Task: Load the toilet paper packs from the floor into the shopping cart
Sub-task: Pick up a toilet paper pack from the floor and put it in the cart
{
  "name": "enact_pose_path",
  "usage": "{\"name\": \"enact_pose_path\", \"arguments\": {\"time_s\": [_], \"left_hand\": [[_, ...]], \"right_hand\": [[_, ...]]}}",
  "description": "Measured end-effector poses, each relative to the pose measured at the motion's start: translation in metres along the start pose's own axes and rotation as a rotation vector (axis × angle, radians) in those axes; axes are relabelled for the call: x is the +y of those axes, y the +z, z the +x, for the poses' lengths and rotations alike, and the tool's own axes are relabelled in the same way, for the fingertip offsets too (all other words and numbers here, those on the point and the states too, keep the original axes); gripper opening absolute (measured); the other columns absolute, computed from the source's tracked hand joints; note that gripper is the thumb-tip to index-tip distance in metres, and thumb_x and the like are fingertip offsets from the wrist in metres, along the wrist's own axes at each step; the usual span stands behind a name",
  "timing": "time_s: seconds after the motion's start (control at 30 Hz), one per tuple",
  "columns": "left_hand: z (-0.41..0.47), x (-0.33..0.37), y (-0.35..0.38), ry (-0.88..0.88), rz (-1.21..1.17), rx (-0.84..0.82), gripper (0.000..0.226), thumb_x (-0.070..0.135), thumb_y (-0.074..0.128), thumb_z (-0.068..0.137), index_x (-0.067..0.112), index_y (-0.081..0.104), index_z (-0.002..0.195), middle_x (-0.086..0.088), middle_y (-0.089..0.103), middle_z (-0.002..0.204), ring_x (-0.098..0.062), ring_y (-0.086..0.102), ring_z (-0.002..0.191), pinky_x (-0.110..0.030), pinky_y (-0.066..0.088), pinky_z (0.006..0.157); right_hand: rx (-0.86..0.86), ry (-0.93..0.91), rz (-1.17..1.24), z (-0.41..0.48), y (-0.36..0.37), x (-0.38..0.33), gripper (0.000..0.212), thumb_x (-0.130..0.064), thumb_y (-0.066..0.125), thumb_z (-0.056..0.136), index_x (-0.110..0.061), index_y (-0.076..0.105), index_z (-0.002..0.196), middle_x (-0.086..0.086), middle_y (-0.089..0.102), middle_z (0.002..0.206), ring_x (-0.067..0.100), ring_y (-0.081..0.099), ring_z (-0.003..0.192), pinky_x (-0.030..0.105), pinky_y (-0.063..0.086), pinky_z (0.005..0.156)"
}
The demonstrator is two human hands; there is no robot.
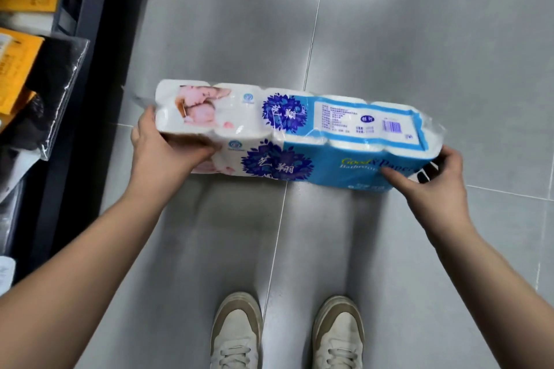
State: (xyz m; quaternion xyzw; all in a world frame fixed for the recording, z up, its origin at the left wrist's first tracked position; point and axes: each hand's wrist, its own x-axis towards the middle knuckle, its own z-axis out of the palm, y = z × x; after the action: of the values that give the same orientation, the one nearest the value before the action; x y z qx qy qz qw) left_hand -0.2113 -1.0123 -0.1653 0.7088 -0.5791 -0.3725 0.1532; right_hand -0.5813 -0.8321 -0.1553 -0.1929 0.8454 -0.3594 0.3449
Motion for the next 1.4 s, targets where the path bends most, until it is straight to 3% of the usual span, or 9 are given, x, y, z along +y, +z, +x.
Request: {"name": "enact_pose_path", "arguments": {"time_s": [0.17,0.23,0.37,0.5,0.6,0.7,0.9,1.2,1.4], "left_hand": [[-0.011,-0.008,0.001,-0.009,-0.01,0.012,0.108,0.052,0.093,0.044,0.033,0.041,0.137,0.001,0.059,0.134,-0.024,0.053,0.131,-0.049,0.05,0.105],[-0.016,-0.008,0.0,-0.026,0.026,0.011,0.116,0.05,0.093,0.041,0.027,0.036,0.14,-0.004,0.056,0.137,-0.027,0.052,0.131,-0.05,0.049,0.106],[-0.029,-0.001,0.0,-0.006,0.148,-0.01,0.141,0.032,0.1,0.052,0.025,0.008,0.16,-0.017,0.021,0.157,-0.028,0.028,0.147,-0.033,0.027,0.117],[-0.031,0.005,-0.001,0.182,0.383,-0.032,0.132,0.039,0.095,0.058,0.035,0.012,0.161,-0.022,0.005,0.163,-0.043,0.011,0.15,-0.056,0.023,0.12],[-0.021,0.013,-0.001,0.215,0.499,-0.137,0.127,0.043,0.091,0.061,0.042,0.012,0.16,-0.014,-0.006,0.168,-0.042,-0.005,0.154,-0.065,0.02,0.117],[-0.011,0.024,0.001,0.225,0.601,-0.228,0.127,0.046,0.089,0.061,0.043,0.009,0.159,-0.006,-0.008,0.169,-0.041,-0.013,0.154,-0.069,0.022,0.113],[-0.001,0.028,-0.003,0.223,0.559,-0.255,0.096,0.036,0.087,0.056,0.037,0.038,0.138,-0.003,0.024,0.144,-0.036,0.012,0.142,-0.059,0.046,0.103],[-0.014,0.06,-0.024,0.254,0.526,-0.198,0.089,0.031,0.087,0.058,0.033,0.044,0.136,-0.007,0.029,0.139,-0.038,0.022,0.133,-0.055,0.046,0.103],[-0.039,0.123,-0.077,0.297,0.556,-0.146,0.096,0.024,0.089,0.055,0.034,0.043,0.138,-0.006,0.028,0.139,-0.036,0.024,0.131,-0.054,0.048,0.099]], "right_hand": [[0.026,-0.043,-0.227,-0.018,0.0,0.001,0.079,-0.029,0.09,0.074,-0.018,0.042,0.136,-0.013,0.055,0.127,0.016,0.058,0.118,0.037,0.048,0.097],[0.023,-0.069,-0.315,-0.021,0.001,0.002,0.081,-0.027,0.09,0.073,-0.016,0.042,0.137,-0.004,0.056,0.133,0.021,0.056,0.124,0.035,0.045,0.093],[-0.025,-0.072,-0.483,-0.021,0.0,0.002,0.121,-0.029,0.094,0.066,-0.007,0.019,0.158,0.014,0.03,0.161,0.029,0.031,0.148,0.043,0.034,0.116],[-0.058,-0.285,-0.732,-0.017,0.002,0.0,0.132,-0.034,0.095,0.061,-0.013,0.012,0.162,0.017,0.016,0.168,0.036,0.021,0.153,0.052,0.026,0.121],[-0.116,-0.394,-0.879,-0.008,0.007,-0.011,0.134,-0.041,0.096,0.056,-0.014,0.017,0.162,0.022,0.021,0.166,0.044,0.027,0.149,0.057,0.026,0.119],[-0.227,-0.377,-0.986,0.0,0.012,-0.024,0.137,-0.048,0.093,0.057,-0.021,0.01,0.163,0.022,0.015,0.166,0.044,0.028,0.147,0.056,0.027,0.117],[-0.276,-0.353,-0.995,0.004,0.012,-0.037,0.123,-0.045,0.087,0.06,-0.03,0.017,0.161,0.017,0.032,0.149,0.042,0.045,0.127,0.051,0.042,0.101],[-0.246,-0.393,-0.976,0.002,-0.009,-0.073,0.114,-0.036,0.088,0.06,-0.029,0.027,0.156,0.018,0.037,0.146,0.044,0.048,0.122,0.049,0.04,0.104],[-0.217,-0.428,-0.949,-0.022,-0.053,-0.14,0.115,-0.035,0.09,0.057,-0.03,0.029,0.154,0.017,0.038,0.145,0.044,0.048,0.123,0.051,0.039,0.104]]}}
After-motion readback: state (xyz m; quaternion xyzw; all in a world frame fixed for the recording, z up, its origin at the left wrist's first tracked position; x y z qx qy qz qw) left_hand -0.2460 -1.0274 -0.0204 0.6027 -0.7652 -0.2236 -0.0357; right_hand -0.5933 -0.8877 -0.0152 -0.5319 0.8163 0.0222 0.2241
